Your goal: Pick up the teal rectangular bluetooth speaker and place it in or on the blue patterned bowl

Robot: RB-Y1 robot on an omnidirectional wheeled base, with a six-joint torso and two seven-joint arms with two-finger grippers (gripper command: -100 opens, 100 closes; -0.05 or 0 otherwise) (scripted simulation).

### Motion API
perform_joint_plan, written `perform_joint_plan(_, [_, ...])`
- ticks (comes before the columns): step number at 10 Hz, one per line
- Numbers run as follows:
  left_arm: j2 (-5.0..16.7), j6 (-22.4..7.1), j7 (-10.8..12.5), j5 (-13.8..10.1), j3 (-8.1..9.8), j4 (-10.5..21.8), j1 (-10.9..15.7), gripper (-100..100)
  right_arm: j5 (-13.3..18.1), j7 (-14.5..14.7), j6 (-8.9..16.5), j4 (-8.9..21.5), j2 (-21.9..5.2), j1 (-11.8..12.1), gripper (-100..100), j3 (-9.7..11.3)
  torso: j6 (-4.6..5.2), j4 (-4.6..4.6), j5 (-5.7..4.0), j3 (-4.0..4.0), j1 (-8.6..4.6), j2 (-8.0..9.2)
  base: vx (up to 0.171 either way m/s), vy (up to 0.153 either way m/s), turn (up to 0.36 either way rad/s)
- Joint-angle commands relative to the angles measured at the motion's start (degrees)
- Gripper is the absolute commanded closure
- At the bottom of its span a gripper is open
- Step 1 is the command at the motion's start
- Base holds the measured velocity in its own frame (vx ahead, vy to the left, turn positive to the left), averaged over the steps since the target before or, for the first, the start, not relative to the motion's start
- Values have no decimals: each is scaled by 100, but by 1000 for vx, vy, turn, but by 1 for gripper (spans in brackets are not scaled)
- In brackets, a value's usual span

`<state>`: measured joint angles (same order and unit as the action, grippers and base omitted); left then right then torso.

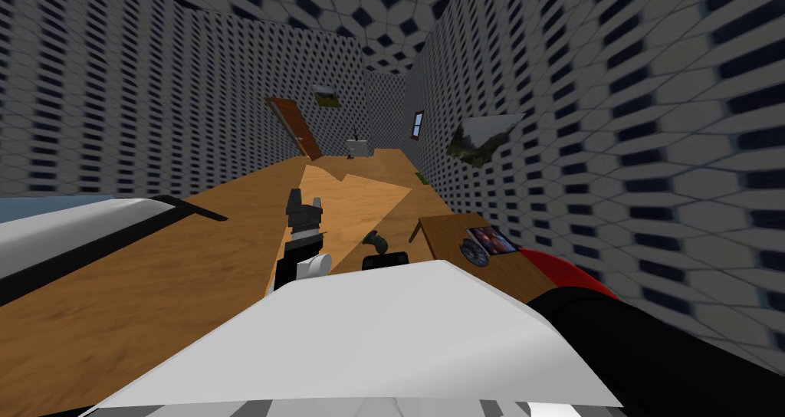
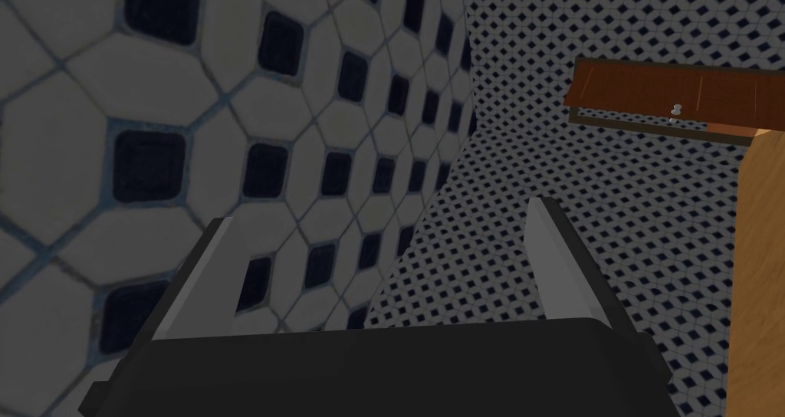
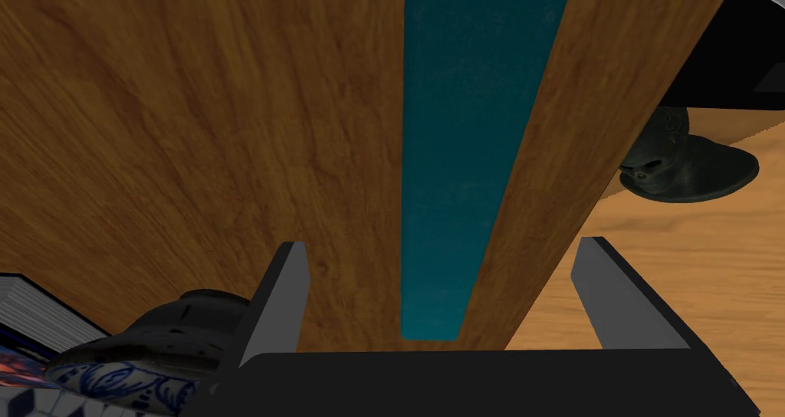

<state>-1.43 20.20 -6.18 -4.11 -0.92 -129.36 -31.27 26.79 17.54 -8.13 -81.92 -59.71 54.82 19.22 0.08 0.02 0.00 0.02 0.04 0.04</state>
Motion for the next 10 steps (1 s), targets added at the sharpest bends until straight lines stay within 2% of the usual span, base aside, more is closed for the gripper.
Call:
perform_joint_plan(1, [0,0,0,0,0,0,0,0,-286,286,264,-182,-11,94,-100,180,0,0,0,0,0,0,1,-35,58])
perform_joint_plan(3, [0,0,0,0,0,0,0,0,-512,371,264,-182,-11,94,-100,180,-1,0,0,0,-3,1,-1,-30,27])
perform_joint_plan(4, [0,0,0,0,0,0,0,0,-738,638,516,-350,-19,180,-100,354,0,0,0,0,1,0,6,-38,57])
perform_joint_plan(5, [0,0,0,0,0,0,0,0,-895,723,516,-350,-19,180,-100,354,0,0,0,0,-2,-1,0,-36,48])
perform_joint_plan(6, [0,0,0,0,0,0,0,0,-962,723,516,-350,-19,180,-100,354,-1,0,0,0,-2,0,-2,-18,6])
perform_joint_plan(7, [0,0,0,0,0,0,0,0,-897,708,506,-349,-14,188,-100,339,0,0,1,0,2,0,0,-7,0])
perform_joint_plan(8, [0,0,0,0,0,0,0,0,-909,717,513,-351,-15,187,100,342,0,0,2,0,7,0,0,0,0])
perform_joint_plan(10, [0,0,0,0,0,0,0,0,-909,714,509,-354,-13,188,100,344,-1,1,2,0,8,0,0,0,0])
